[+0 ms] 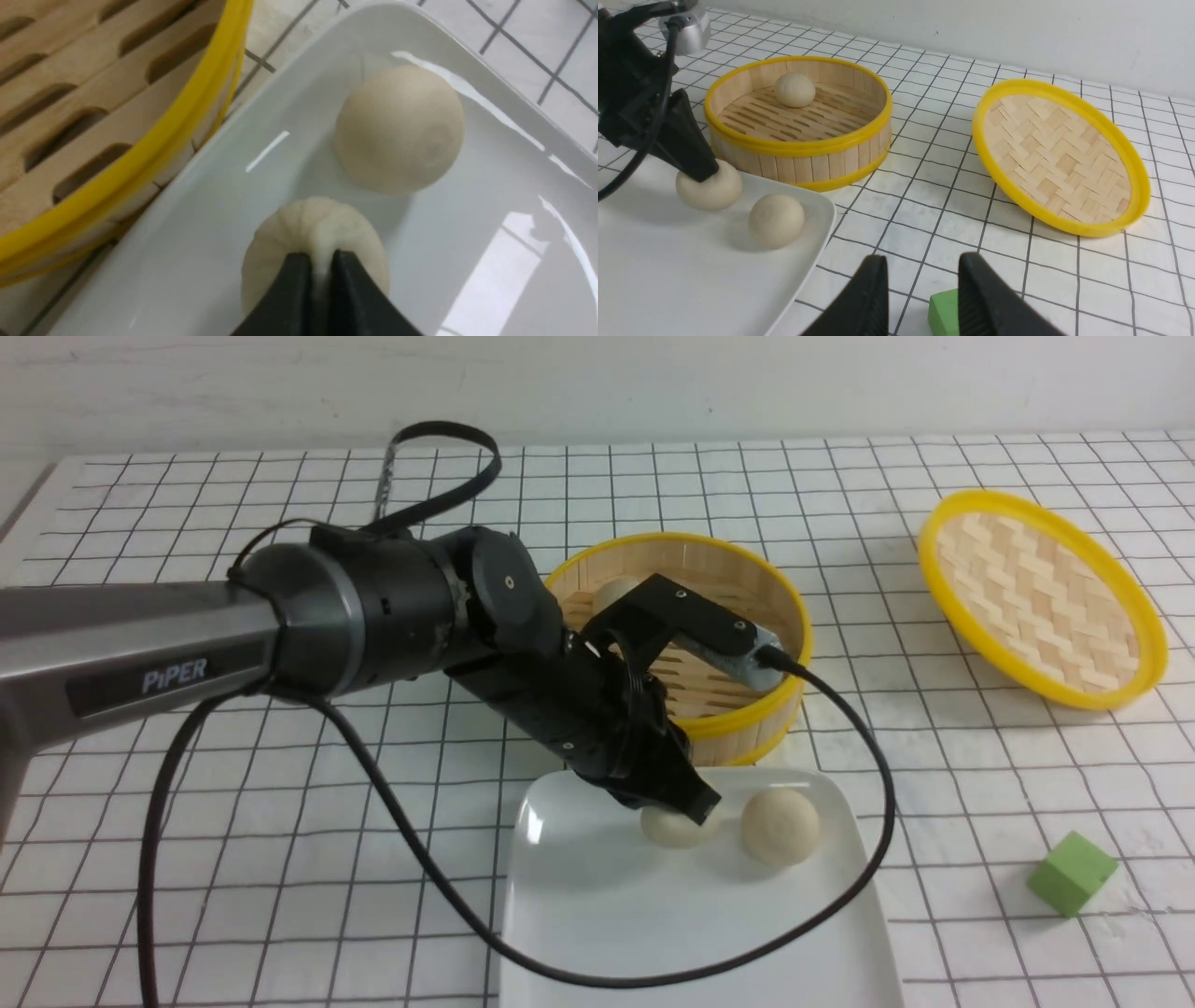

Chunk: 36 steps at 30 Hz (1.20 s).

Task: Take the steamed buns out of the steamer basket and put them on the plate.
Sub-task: Use the left arm to put the steamed stuffed bun into the plate

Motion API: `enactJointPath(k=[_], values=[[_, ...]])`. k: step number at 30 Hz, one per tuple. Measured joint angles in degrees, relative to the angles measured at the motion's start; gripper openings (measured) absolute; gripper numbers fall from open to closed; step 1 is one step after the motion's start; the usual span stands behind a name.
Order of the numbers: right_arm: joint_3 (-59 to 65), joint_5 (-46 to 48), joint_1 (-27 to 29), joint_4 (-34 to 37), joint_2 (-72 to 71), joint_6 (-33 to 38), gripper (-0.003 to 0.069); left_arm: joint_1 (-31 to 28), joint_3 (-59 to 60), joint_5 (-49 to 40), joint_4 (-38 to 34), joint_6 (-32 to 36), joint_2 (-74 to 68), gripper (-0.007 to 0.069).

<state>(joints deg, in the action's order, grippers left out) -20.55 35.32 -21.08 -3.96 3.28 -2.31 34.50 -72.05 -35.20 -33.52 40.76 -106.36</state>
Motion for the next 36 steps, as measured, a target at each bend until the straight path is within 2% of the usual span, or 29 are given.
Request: enactJointPath(k=[12, 24, 33, 36], values=[[0.00, 0.00, 0.00, 0.00, 0.00, 0.00, 0.0239, 0.00, 0.00, 1.41, -2.12, 0.07, -3.61, 0.0195], [0.00, 0.00, 0.00, 0.00, 0.00, 0.00, 0.0239, 0.00, -0.06, 2.39, -3.35, 0.09, -1.25, 0.0363], [0.00, -0.05, 0.00, 0.00, 0.00, 0.00, 0.0239, 0.00, -0.06, 3.03, -3.61, 0.09, 8.68, 0.0395], [0.00, -0.05, 0.00, 0.00, 0.00, 0.00, 0.0239, 0.00, -0.06, 6.58, -1.68, 0.27, 11.57, 0.0393]])
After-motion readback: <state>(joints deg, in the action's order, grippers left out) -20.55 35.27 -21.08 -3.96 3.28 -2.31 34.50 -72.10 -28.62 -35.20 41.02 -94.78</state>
